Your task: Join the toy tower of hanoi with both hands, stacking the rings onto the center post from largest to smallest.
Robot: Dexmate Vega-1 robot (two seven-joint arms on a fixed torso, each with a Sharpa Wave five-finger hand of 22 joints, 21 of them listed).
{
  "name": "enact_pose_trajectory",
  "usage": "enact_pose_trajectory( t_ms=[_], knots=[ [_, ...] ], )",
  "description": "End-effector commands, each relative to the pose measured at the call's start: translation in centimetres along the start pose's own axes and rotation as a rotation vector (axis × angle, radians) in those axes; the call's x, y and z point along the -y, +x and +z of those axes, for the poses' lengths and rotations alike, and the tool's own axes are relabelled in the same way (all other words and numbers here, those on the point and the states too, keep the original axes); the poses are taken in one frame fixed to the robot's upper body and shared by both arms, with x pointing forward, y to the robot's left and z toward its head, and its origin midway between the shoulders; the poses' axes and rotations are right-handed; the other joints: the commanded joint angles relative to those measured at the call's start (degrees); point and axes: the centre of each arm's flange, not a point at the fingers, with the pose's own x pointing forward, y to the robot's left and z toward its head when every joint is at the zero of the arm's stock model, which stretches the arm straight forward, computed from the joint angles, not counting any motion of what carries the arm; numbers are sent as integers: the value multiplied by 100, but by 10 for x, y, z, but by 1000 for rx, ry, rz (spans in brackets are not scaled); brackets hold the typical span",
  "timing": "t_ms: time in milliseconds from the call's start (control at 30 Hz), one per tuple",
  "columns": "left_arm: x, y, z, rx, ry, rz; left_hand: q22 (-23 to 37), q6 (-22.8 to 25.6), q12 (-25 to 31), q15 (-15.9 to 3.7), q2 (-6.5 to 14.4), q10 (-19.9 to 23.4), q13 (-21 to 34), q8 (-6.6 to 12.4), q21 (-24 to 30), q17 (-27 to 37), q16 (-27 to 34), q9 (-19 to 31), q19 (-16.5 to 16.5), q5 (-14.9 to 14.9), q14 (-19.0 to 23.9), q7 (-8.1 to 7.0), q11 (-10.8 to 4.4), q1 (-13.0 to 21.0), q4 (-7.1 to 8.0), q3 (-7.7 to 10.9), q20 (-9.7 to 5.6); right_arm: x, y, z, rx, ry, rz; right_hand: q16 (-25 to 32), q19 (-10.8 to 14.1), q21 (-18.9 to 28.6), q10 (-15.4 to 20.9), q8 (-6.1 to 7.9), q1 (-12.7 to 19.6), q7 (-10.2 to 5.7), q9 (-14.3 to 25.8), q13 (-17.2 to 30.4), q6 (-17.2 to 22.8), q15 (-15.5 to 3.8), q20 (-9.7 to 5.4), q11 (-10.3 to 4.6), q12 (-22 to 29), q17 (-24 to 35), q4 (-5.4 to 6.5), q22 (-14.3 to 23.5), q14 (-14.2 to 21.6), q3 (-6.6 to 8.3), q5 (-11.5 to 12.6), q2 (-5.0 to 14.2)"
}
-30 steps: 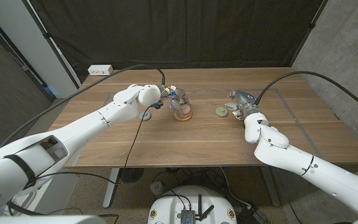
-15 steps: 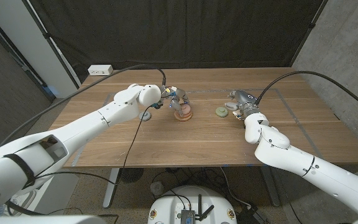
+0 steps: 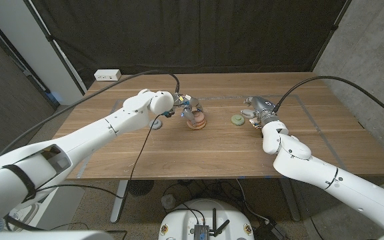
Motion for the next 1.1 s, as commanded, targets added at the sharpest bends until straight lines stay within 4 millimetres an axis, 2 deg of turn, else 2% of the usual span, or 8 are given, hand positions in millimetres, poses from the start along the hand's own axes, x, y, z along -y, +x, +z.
enact_pose_trajectory(
  t_ms=[33, 367, 867, 1100],
  knots=[
    [-4, -4, 1, -20, 19, -30, 1, -175, -12, -375, -40, -202, 17, -9, -28, -10, -31, 0, -53, -22, -89, 40, 70, -47, -1, -38, -751, 0, -2, 1, 2, -5, 2, 29, 57, 21, 50, -25, 43, -6, -2, 20, 46, -208, -499, -7, -3, 8, -5, 22, 28, 50, 20, 20],
    [-5, -7, -1, -35, 27, -29, -9, -361, 13, -373, -25, -382, 1, 6, -58, -9, -44, -21, -123, -32, -183, 100, 165, -130, 27, -72, -742, 0, -2, 1, 4, -6, 3, 39, 49, 12, 55, -24, 39, 7, -4, 13, 55, -207, -499, -8, -7, 12, -6, 13, 30, 56, 23, 19],
    [-9, -22, -11, -70, 15, 18, -8, -340, 86, -371, 16, -368, -20, 78, -84, -13, -50, -43, -227, -39, -283, 120, 181, -206, 45, -97, -744, 1, -1, 1, 6, -4, -2, 25, 47, 11, 61, -28, 30, -1, -7, 16, 58, -208, -499, -14, -6, -13, -8, 11, 2, 64, 25, 15],
    [-8, -34, -18, -95, -6, 53, 3, -222, 148, -372, 73, -251, -40, 137, -63, 16, -2, -58, -237, -30, -282, 70, 118, -190, 24, -86, -755, 3, 1, 0, 14, 8, -11, 17, 54, 19, 59, -29, 31, -24, -7, 20, 61, -209, -499, -17, -5, -24, -12, 20, -9, 66, 26, 10]
  ],
)
